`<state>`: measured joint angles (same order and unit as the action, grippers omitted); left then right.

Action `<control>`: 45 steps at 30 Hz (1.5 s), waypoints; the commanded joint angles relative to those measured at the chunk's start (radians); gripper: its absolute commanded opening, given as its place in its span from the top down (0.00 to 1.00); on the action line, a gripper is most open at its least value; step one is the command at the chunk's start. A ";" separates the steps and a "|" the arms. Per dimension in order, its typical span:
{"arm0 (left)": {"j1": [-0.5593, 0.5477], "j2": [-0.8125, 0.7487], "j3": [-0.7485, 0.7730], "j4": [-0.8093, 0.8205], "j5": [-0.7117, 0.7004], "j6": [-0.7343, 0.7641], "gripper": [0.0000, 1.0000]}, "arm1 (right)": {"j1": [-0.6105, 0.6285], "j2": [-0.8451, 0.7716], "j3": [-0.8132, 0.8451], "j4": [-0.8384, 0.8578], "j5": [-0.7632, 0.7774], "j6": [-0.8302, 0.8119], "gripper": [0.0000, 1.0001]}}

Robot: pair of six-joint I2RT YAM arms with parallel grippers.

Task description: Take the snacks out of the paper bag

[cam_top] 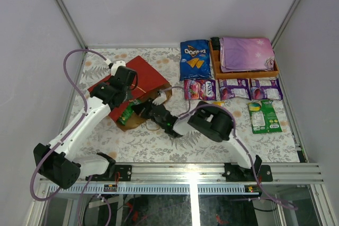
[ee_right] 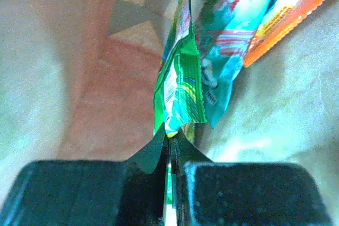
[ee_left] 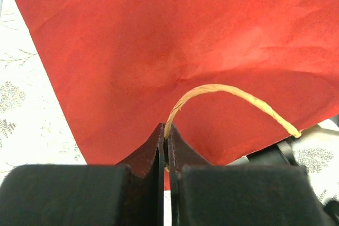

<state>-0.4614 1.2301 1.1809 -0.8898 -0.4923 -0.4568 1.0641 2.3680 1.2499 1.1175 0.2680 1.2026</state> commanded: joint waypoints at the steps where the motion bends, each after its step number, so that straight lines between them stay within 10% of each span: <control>1: 0.043 -0.006 -0.014 0.080 -0.003 0.007 1.00 | 0.003 -0.290 -0.228 0.224 -0.084 -0.146 1.00; 10: 0.124 -0.002 -0.030 0.120 0.063 0.020 1.00 | -0.010 -0.843 -0.514 -0.110 -0.243 -0.270 1.00; 21: 0.134 -0.042 -0.064 0.140 0.040 0.025 1.00 | -0.169 -1.588 -0.502 -1.352 0.086 -0.478 1.00; 26: 0.134 -0.049 -0.067 0.144 0.084 0.036 1.00 | -0.415 -1.559 -0.275 -1.803 0.144 -0.577 1.00; 34: 0.134 -0.078 -0.089 0.165 0.149 0.048 1.00 | -0.737 -1.361 -0.129 -1.924 0.151 -0.709 1.00; 45: 0.133 -0.093 -0.097 0.174 0.175 0.052 1.00 | -0.780 -1.133 -0.061 -2.054 0.429 -0.773 1.00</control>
<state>-0.3340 1.1545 1.0969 -0.7704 -0.3355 -0.4244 0.2867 1.1995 1.1191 -0.8688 0.5346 0.4770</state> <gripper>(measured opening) 0.006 0.011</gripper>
